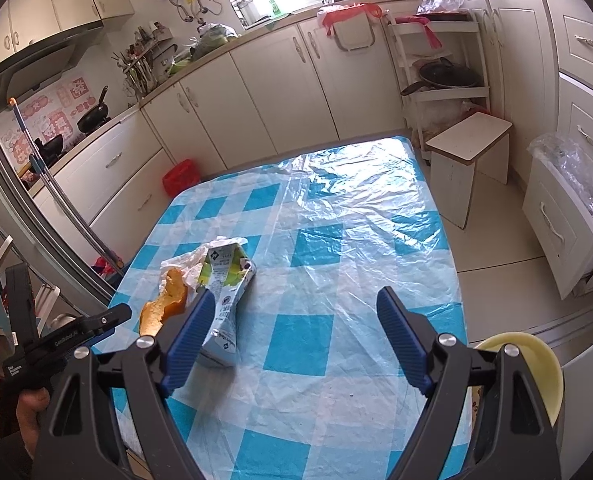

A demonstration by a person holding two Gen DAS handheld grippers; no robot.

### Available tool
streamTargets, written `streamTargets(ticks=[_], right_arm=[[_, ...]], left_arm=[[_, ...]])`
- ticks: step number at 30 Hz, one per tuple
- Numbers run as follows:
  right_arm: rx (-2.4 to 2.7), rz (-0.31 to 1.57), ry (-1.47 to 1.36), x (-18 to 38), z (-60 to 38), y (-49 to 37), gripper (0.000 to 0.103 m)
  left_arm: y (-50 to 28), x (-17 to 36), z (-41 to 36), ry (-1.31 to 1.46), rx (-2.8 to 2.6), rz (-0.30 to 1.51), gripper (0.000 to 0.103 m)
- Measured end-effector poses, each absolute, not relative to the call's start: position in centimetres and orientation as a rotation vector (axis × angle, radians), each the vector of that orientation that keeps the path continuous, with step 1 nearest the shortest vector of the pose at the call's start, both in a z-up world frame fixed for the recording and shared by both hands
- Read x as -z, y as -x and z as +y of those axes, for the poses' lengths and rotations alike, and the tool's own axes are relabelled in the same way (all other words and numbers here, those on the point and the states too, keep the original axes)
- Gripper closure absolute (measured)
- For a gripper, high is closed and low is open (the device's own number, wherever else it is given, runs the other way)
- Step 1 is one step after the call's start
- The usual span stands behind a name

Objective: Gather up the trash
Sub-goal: 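Grasp the last orange peel with the left tool while the right tool grasps the tissue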

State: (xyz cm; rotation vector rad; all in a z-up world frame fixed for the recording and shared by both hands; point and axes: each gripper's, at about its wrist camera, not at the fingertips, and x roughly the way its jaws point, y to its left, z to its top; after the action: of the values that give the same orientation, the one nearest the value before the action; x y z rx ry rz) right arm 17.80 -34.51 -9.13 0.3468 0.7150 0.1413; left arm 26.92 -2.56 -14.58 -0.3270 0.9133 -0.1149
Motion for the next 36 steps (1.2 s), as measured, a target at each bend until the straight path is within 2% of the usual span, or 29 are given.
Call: streamTargets(ticks=[7,25,28,29,32,36], right_arm=[[-0.15,0.717,-0.359,9.3,-34.6,-18.4,0.023],[-0.165,0.722,-0.378,9.5,-34.6,-18.7,0.023],[-0.164,0.723,-0.38,9.5,-34.7,-18.7,0.023],[-0.164,0.723,-0.38,9.5,-34.7,-18.7,0.023],[-0.165,0.722,-0.379,9.5,-34.7,-18.7,0.023],[-0.167,0.71,-0.362,9.3,-34.6,-18.8,0.023]], left_arm=[[-28.0,15.8,-3.9,0.314,0.12,0.934,0.018],[-28.6,16.2,-6.0,0.261,0.168,0.94,0.042],[-28.5,16.3,-6.2,0.252,0.175,0.942,0.049],[-28.5,16.3,-6.2,0.248,0.18,0.943,0.054],[-28.2,16.1,-6.3,0.221,0.195,0.937,0.077],[-27.6,15.5,-4.7,0.198,0.205,0.946,0.091]])
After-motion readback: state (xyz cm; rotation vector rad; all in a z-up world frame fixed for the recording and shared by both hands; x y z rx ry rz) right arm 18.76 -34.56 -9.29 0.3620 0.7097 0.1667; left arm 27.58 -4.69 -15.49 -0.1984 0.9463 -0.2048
